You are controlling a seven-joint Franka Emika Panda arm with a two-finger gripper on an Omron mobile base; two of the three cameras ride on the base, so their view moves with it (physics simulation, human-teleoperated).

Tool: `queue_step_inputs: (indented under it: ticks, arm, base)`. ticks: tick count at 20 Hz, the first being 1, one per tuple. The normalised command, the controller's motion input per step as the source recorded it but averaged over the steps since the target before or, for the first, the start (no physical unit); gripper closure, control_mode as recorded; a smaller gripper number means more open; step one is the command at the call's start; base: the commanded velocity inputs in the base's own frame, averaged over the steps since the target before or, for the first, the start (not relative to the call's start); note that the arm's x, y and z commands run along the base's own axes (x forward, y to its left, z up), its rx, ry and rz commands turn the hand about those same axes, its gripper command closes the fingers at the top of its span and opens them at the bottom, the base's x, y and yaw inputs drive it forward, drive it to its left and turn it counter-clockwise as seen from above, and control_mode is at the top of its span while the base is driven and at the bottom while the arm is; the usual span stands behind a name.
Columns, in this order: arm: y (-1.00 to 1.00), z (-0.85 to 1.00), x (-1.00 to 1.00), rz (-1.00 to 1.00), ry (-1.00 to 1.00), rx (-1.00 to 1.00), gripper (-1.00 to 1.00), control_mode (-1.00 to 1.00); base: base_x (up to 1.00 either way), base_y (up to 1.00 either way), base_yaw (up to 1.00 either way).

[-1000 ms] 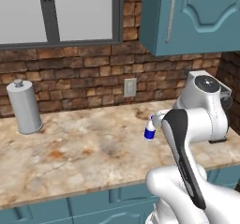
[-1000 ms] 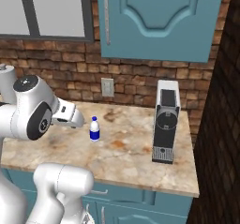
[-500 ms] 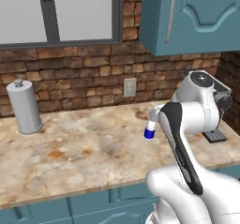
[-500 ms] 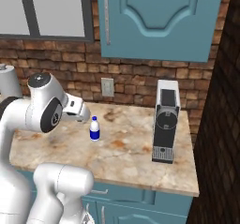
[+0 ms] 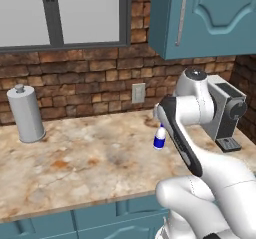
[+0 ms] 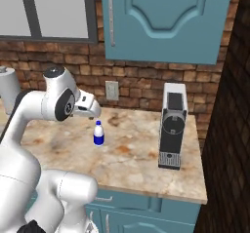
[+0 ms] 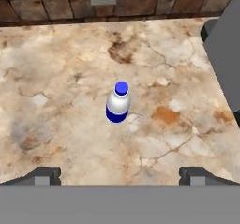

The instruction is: Place the drinks on the dining counter in a tight cluster.

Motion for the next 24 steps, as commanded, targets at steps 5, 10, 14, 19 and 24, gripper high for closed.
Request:
queue_step_inputs:
  ticks: [5, 10, 14, 19, 24]
  arm:
    - [-0.24, -0.49, 0.25, -0.15, 0.02, 0.04, -1.0, -1.0]
    - [-0.04, -0.14, 0.38, 0.04, 0.07, 0.01, -1.0, -1.0]
    - [0.0, 0.0, 0.11, 0.16, 0.08, 0.01, -1.0, -1.0]
    - [-0.12, -0.04, 0.0, 0.21, 0.01, 0.03, -1.0, -1.0]
    - [-0.08, -0.2, 0.06, 0.1, -0.01, 0.01, -1.0, -1.0]
  base:
    - [0.0, 0.0, 0.0]
    - [0.0, 0.0, 0.0]
    - [0.0, 0.0, 0.0]
    - [0.0, 0.0, 0.0]
    - [0.0, 0.0, 0.0]
